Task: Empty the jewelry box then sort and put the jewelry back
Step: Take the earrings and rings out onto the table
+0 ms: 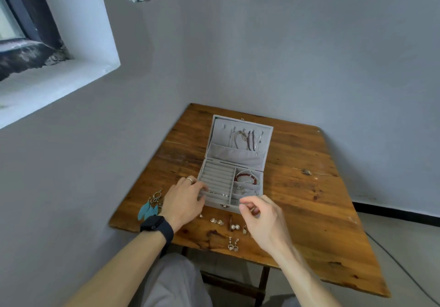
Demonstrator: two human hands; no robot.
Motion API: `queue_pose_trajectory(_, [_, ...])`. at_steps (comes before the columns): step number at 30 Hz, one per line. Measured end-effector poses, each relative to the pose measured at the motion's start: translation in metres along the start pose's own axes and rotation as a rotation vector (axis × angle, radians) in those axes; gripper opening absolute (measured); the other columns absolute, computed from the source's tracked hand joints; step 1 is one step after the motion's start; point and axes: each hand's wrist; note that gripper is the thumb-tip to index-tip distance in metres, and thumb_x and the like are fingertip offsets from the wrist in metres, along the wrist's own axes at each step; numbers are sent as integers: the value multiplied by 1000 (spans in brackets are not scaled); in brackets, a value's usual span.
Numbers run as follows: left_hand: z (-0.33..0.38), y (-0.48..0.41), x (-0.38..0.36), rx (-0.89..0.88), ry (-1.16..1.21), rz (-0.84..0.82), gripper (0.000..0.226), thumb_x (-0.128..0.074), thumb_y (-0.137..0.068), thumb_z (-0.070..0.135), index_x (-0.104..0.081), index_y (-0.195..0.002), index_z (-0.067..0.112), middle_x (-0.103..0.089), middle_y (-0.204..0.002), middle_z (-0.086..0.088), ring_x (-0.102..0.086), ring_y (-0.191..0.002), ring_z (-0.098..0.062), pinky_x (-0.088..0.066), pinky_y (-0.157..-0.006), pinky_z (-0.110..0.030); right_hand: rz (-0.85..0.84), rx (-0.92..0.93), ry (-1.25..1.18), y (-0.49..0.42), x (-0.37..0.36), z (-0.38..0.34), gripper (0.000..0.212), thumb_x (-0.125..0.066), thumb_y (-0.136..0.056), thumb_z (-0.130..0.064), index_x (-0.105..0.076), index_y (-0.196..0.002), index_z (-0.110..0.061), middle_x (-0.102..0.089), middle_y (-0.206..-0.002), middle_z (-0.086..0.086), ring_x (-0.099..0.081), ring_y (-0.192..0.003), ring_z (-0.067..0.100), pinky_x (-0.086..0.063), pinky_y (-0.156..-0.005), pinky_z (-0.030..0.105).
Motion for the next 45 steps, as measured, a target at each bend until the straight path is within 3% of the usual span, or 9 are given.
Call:
queue_pose_trajectory(4, [11,-15,-7,-36,-18,-30,28,-54,-99,37,-63,-125,37,-57,-125,8,-48,-119,-14,-45,-94,-33,-50,64,119,-31,-15,-1,22,-63,-97,-28,-72,-116,-25,-59,-105,-13,-58,-90,-2,-46,-79,8])
queue_pose_trajectory(10, [23,-40,-16,-115,-109,-59,28,-55,-99,38,-67,-125,40,-56,-124,1,-44,-123,-21,-40,-95,-38,-187,158,342,-65,-33,0,26,-59,-98,-34,-72,-119,-27,-55,-102,-6,-54,-101,13,-49,-86,28])
queue_pose_trajectory(20, [19,-41,-25,-301,-210,1,24,-57,-95,19,-77,-106,27,-67,-111,0,-55,-112,-23,-45,-90,-38,-171,139,400,-65,-42,-2,22,-60,-96,-32,-77,-108,-25,-62,-106,-5,-52,-104,15,-44,-92,26])
queue_pose_trajectory(23, [21,-39,-26,-285,-212,-16,22,-61,-91,13,-77,-103,22,-69,-107,-1,-58,-109,-24,-48,-88,-38,-179,99,392,-67,-43,-4,21,-63,-95,-29,-74,-111,-22,-62,-108,-3,-54,-107,16,-44,-96,28])
queue_pose_trajectory(29, [32,-45,-17,-234,-261,-109,27,-55,-93,7,-67,-118,12,-61,-122,-8,-52,-117,-27,-44,-94,-39,-312,22,479,-77,-44,-12,26,-61,-92,-19,-64,-116,-11,-58,-116,6,-52,-116,27,-44,-102,36])
queue_pose_trajectory(33, [34,-50,-12,-222,-219,-178,25,-60,-91,14,-65,-115,11,-59,-121,-8,-56,-112,-27,-47,-86,-37,-401,0,536,-79,-43,-17,35,-57,-91,-15,-56,-125,-6,-52,-127,10,-43,-123,30,-39,-106,39])
queue_pose_trajectory(36, [30,-51,-12,-229,-180,-184,22,-56,-94,19,-65,-113,12,-60,-117,-7,-59,-107,-26,-48,-79,-36,-313,-15,388,-70,-34,-14,24,-53,-99,-22,-60,-121,-16,-53,-122,0,-46,-120,20,-39,-105,33])
queue_pose_trajectory(39, [27,-52,-12,-221,-121,-190,22,-53,-96,22,-68,-110,14,-61,-115,-5,-61,-103,-25,-52,-79,-38,-189,-42,185,-40,-14,-8,6,-54,-101,-26,-60,-103,-27,-50,-108,-16,-50,-107,4,-40,-95,21])
queue_pose_trajectory(45, [20,-52,-3,-151,95,-261,15,-63,-91,31,-72,-99,23,-65,-106,6,-63,-94,-15,-56,-77,-33,-153,-110,137,39,8,21,5,-54,-101,-29,-55,-97,-32,-50,-100,-22,-50,-98,-5,-37,-78,9])
Point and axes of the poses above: each hand's wrist, its own y-axis away from the middle knuckle, its own x-axis out of the back of the hand, z = x × y
